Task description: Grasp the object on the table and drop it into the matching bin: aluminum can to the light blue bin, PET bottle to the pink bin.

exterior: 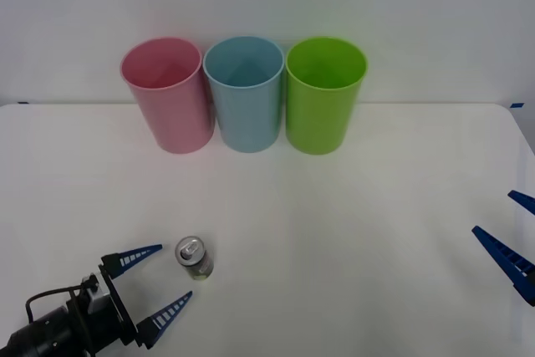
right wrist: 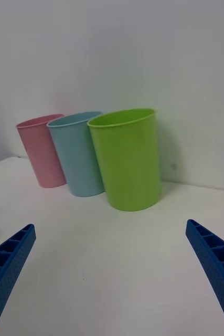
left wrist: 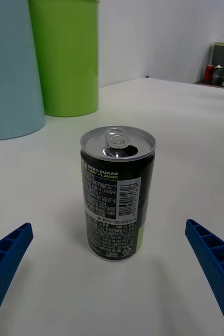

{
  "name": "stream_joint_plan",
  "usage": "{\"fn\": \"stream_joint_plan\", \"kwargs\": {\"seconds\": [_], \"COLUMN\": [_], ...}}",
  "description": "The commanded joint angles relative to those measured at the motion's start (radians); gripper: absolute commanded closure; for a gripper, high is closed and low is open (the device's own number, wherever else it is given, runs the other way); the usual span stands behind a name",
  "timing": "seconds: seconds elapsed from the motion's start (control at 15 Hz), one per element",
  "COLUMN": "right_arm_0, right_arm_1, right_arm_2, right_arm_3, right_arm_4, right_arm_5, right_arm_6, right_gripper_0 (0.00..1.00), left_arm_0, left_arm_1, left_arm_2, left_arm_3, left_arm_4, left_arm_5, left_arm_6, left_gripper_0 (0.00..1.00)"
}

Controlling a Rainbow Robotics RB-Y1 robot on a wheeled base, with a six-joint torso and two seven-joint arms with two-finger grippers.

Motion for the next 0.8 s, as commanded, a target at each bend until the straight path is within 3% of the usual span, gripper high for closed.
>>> {"fn": "stream_joint_plan", "kwargs": {"seconds": [0.07,0.8], "right_arm_0": [0.0,0.0], "right_arm_1": [0.0,0.0], "right_arm_2": [0.0,0.0], "right_arm_3": [0.0,0.0], "right_arm_4": [0.0,0.0], "right_arm_5": [0.0,0.0], "right_arm_6": [0.0,0.0], "right_gripper_0": [0.0,0.0], "left_arm_0": [-0.05,-0.081], "left_arm_1": [0.002,-0.075], "left_arm_2": [-0.014,-0.032], "left_arm_3": [0.083,0.083], "left_arm_4": [0.022,-0.021], "left_arm_5": [0.0,0.027], "left_arm_6": [-0.049,-0.06], "left_gripper_0": [0.0,0.0]}}
